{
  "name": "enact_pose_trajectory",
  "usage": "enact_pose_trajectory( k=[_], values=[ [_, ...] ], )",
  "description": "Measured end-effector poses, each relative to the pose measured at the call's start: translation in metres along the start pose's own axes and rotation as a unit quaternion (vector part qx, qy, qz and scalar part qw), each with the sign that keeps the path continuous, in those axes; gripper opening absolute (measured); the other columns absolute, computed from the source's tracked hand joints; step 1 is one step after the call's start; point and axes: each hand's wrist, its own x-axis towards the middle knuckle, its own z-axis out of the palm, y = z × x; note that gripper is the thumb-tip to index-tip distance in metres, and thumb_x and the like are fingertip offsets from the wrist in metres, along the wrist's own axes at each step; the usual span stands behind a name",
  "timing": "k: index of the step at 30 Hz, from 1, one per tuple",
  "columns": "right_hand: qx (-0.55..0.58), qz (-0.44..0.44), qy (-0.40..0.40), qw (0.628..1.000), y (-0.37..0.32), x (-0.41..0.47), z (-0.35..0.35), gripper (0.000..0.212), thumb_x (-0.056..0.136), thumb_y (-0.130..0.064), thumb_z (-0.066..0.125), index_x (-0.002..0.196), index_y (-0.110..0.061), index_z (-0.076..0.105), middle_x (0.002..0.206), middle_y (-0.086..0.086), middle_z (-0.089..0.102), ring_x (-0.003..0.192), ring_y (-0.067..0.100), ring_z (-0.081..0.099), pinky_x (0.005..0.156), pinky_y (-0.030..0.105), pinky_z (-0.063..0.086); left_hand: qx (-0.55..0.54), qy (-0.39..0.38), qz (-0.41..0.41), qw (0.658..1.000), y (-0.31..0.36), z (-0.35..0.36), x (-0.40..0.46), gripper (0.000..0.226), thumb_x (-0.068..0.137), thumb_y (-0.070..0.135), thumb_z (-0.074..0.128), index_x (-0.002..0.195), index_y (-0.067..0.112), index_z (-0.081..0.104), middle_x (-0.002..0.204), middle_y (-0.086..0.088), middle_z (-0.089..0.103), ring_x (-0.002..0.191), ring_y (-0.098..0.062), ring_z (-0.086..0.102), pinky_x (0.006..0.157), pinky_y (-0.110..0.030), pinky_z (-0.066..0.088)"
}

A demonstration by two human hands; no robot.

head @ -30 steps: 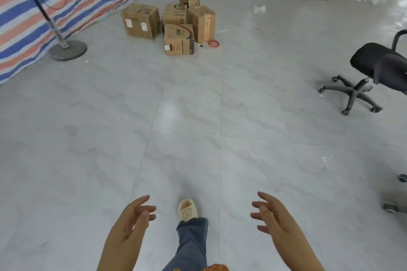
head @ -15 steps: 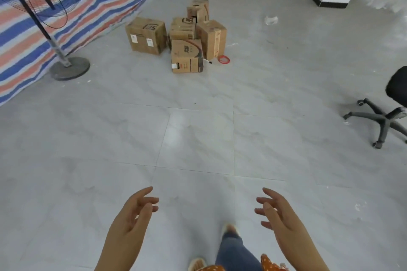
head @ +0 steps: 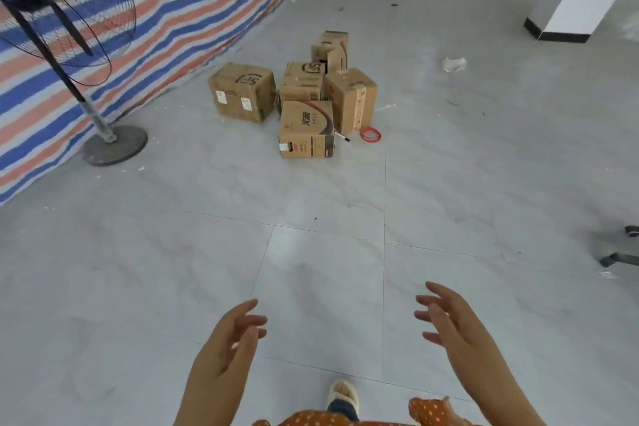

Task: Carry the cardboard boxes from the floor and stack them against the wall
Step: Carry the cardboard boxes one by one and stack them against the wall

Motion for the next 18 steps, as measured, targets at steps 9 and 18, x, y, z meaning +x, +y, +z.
enact_pose_trajectory(
  k=[9, 18],
  values=[
    [-0.013, 0.039, -0.057, 0.998, -0.024, 0.146, 0.016, 0.026, 0.098, -0.021, 0.047, 0.118, -0.038, 0.05, 0.111, -0.015, 0.062, 0.097, 0.001, 0.063, 0.081, 0.024, 0.052, 0.019, 0.012, -0.052, 0.998, 0.027, 0.038, 0.144, 0.031, 0.096, 0.005, 0.045, 0.105, 0.031, 0.06, 0.093, 0.001, 0.07, 0.09, -0.014, 0.067, 0.083, -0.031, 0.052],
    [-0.002, 0.038, 0.002, 0.999, -0.076, 0.337, 0.059, 0.025, 0.098, -0.02, 0.047, 0.119, -0.034, 0.05, 0.112, -0.012, 0.062, 0.097, 0.003, 0.064, 0.076, 0.021, 0.05, -0.004, 0.018, -0.05, 0.999, 0.073, 0.059, 0.361, 0.025, 0.097, 0.007, 0.045, 0.109, 0.021, 0.06, 0.099, -0.003, 0.068, 0.095, -0.024, 0.065, 0.095, -0.049, 0.048]
  ],
)
